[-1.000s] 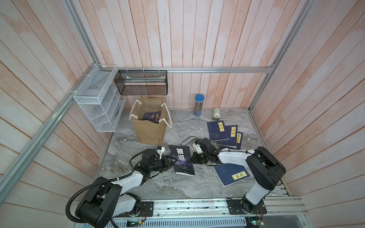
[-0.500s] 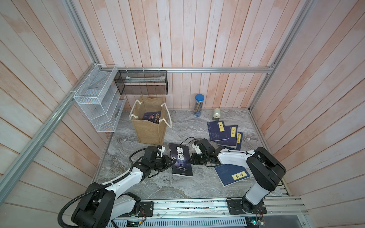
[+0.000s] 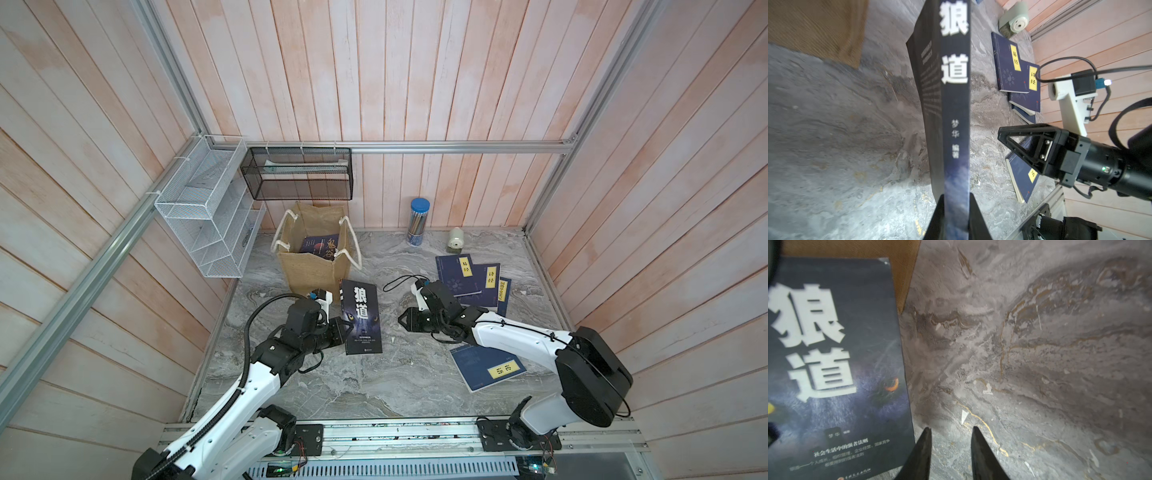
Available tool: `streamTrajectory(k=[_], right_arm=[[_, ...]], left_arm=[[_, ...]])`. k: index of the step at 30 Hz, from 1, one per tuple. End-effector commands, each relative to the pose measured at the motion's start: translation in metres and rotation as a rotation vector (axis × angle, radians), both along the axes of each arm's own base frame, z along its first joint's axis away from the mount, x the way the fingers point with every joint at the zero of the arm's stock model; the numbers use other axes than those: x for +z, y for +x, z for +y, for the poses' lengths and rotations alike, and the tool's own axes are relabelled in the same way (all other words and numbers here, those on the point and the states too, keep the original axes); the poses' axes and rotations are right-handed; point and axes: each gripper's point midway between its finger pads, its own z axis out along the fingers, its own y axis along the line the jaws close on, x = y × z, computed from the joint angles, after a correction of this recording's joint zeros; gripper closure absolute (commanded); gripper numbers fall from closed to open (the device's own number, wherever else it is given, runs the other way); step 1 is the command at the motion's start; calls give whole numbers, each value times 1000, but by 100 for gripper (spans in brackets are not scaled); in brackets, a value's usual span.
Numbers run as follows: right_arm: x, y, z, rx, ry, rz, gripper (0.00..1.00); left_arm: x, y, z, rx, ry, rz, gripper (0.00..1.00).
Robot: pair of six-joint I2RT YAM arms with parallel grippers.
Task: Put the books into the canvas bag
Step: Pick up the book from the center of the board.
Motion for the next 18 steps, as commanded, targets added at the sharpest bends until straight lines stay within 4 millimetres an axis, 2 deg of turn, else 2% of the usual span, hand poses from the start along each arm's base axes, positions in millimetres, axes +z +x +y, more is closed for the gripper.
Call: streamTrajectory(k=[1,12,18], right_arm=[[35,21,6,-29,0,-105,65],[112,82,59,-26,74,-250,60],[149,110,93,-15,146,-311,59]], left_arm=[[36,6,27,82,104,-161,92],[127,2,70,181,273,-438,93],[186,-2,78,182,338,-640,94]])
